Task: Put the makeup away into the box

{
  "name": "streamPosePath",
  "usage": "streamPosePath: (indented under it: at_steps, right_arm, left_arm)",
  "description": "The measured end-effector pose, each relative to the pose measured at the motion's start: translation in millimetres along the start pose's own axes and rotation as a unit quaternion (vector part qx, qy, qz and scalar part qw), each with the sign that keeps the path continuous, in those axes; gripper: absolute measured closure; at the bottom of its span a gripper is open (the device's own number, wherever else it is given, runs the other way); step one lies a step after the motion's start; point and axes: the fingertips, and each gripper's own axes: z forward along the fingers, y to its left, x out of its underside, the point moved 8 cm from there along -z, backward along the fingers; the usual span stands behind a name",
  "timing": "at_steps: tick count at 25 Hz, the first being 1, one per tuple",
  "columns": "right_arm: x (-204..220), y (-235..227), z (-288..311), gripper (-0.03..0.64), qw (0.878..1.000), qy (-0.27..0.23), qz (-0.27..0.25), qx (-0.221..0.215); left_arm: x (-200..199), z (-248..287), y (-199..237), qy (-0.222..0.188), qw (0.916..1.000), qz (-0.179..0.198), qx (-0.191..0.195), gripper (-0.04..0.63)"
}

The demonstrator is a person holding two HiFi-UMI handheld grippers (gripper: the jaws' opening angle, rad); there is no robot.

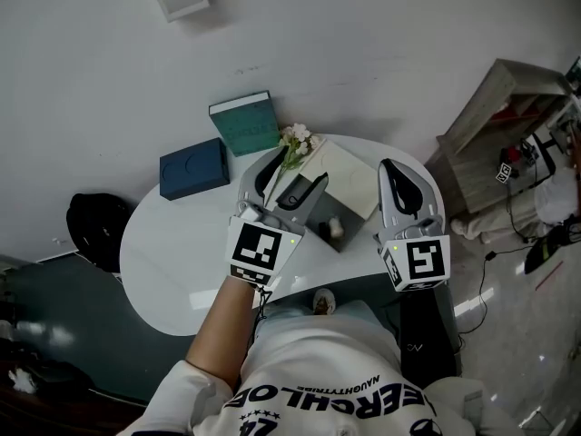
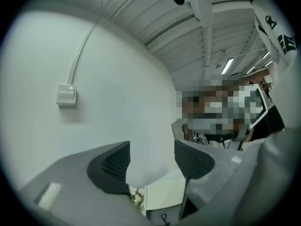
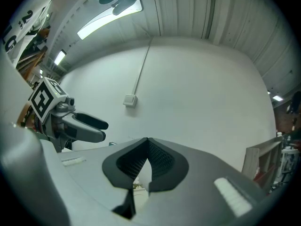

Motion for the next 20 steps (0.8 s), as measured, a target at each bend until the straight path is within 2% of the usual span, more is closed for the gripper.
streamPosePath:
  at_steps: [3, 8, 12, 13, 14, 15, 20]
  right_arm:
    - [0.0, 1.9, 1.0, 0.588, 1.0, 0.0, 0.002, -0.004]
    - [-2.1, 6.9, 3.6, 0.588, 1.0, -0.002, -0.002, -0.015]
    - [-1.9, 10.2, 6.2, 0.588, 1.0, -0.002, -0.001, -0.019]
    - [-1.9, 10.6, 6.5, 0.588, 1.0, -0.002, -0.002, -0.02]
    - [-1.8, 10.9, 6.8, 0.588, 1.0, -0.003, -0.003, -0.021]
    - [-1.8, 11.1, 7.2, 0.588, 1.0, -0.003, -0.005, -0.022]
    - [-3.6, 12.4, 9.5, 0.589, 1.0, 0.006, -0.018, -0.017]
  left_arm:
    - [-2.6, -6.0, 6.5, -0.004, 0.9999, -0.001, -0.013, 0.295]
    - [2.6, -11.7, 9.3, -0.007, 0.9994, -0.027, -0.023, 0.311]
    - [3.9, -13.4, 9.7, -0.007, 0.9993, -0.02, -0.031, 0.342]
    - [2.8, -15.2, 10.3, -0.014, 0.999, -0.018, -0.039, 0.383]
    - [1.6, -17.4, 11.2, -0.022, 0.9984, -0.018, -0.048, 0.504]
    - [0.7, -19.6, 12.6, -0.03, 0.9978, -0.019, -0.057, 0.594]
    - [-1.1, -23.5, 20.1, -0.038, 0.9961, -0.031, -0.072, 0.595]
